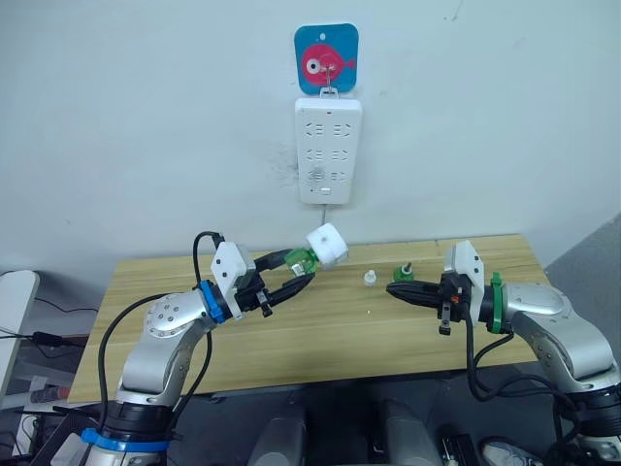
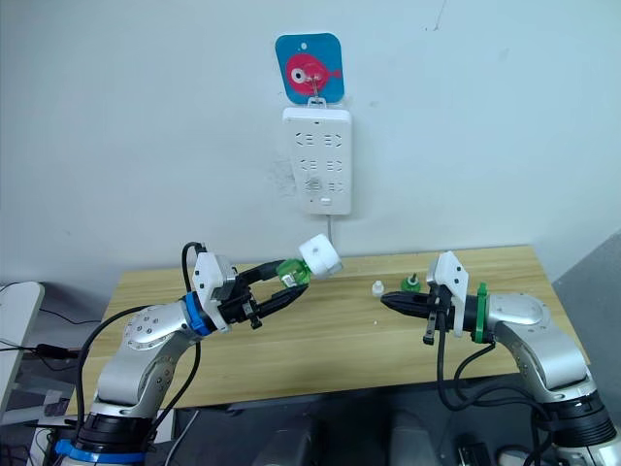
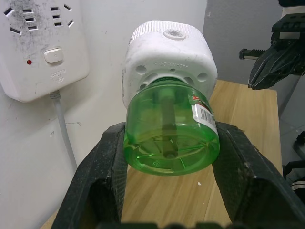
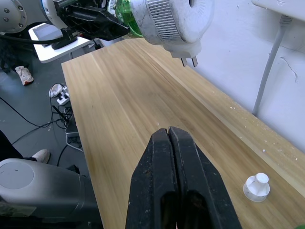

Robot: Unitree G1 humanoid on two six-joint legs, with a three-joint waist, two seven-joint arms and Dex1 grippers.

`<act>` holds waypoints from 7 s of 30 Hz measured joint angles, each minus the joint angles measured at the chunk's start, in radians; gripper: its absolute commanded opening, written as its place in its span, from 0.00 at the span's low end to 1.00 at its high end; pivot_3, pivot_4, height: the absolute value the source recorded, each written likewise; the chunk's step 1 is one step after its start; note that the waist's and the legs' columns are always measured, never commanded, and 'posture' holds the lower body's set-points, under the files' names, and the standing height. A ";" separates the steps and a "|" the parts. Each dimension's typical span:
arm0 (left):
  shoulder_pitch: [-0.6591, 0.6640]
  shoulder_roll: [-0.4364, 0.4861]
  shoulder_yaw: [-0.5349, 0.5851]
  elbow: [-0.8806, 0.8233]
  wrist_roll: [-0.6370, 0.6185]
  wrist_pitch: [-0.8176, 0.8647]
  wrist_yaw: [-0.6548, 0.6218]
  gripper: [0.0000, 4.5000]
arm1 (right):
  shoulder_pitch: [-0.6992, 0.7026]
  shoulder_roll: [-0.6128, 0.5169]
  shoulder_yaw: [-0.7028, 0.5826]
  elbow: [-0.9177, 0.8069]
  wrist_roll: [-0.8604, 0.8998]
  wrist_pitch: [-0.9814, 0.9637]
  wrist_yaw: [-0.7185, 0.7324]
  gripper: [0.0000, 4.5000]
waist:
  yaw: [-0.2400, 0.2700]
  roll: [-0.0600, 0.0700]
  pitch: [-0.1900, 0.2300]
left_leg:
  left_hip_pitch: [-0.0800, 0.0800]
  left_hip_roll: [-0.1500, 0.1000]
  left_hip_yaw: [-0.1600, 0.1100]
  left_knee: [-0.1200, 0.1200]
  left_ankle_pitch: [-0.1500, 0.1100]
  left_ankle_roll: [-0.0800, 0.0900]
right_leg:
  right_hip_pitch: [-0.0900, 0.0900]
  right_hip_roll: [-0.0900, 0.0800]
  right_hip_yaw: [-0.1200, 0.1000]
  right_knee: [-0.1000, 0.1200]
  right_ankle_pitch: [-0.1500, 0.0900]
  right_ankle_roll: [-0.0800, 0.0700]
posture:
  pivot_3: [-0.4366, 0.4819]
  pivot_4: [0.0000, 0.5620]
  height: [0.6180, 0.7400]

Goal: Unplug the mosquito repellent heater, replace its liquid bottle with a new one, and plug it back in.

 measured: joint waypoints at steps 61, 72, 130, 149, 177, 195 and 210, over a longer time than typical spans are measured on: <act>0.073 0.004 0.001 0.012 0.002 -0.025 -0.002 0.49 | -0.036 -0.001 0.001 0.036 -0.001 0.002 0.022 0.01 | -0.001 0.000 -0.002 | 0.000 0.000 0.000 0.000 0.000 0.000 | 0.000 0.000 0.000 0.000 0.000 0.000 | 0.57 0.27 1.00; 0.073 0.005 0.001 0.012 0.002 -0.025 -0.004 0.49 | -0.035 -0.001 0.001 0.036 -0.001 0.002 0.021 0.01 | -0.001 0.000 -0.002 | 0.000 0.000 0.000 0.000 0.000 0.000 | 0.000 0.000 0.000 0.000 0.000 0.000 | 0.57 0.28 1.00; 0.073 0.007 0.001 0.011 0.001 -0.025 -0.019 0.49 | -0.035 -0.001 0.002 0.036 -0.001 0.003 0.022 0.01 | -0.001 0.000 -0.002 | 0.000 0.000 0.000 0.000 0.000 0.000 | 0.000 0.000 0.000 0.000 0.000 0.000 | 0.57 0.27 1.00; 0.073 0.008 0.001 0.002 0.001 -0.024 -0.021 0.49 | -0.040 -0.002 0.002 0.039 -0.001 0.003 0.029 0.01 | -0.001 0.000 -0.002 | 0.000 0.000 0.000 0.000 0.000 0.000 | 0.000 0.000 0.000 0.000 0.000 0.000 | 0.58 0.27 1.00; -0.070 0.005 -0.125 -0.071 -0.073 0.112 -0.111 0.49 | -0.298 0.132 0.124 0.364 -0.082 -0.028 0.194 0.01 | -0.013 0.000 -0.002 | 0.000 0.000 -0.001 0.000 0.000 0.000 | 0.000 -0.001 0.000 0.000 0.000 0.000 | 0.56 0.29 1.00; -0.076 0.004 -0.119 -0.004 -0.060 0.081 -0.121 0.49 | -0.310 0.022 0.089 -0.005 0.163 0.339 0.153 0.01 | -0.015 0.000 -0.002 | 0.000 0.000 -0.001 0.000 0.000 0.000 | 0.000 -0.001 -0.001 0.000 0.000 0.000 | 0.54 0.30 1.00; -0.029 0.011 -0.155 -0.012 -0.038 0.061 -0.156 0.49 | -0.570 0.132 0.207 0.390 0.008 0.137 0.262 0.01 | -0.015 0.000 -0.002 | -0.001 0.000 -0.001 0.000 0.000 0.000 | -0.001 -0.001 -0.001 -0.001 0.000 0.000 | 0.57 0.31 1.00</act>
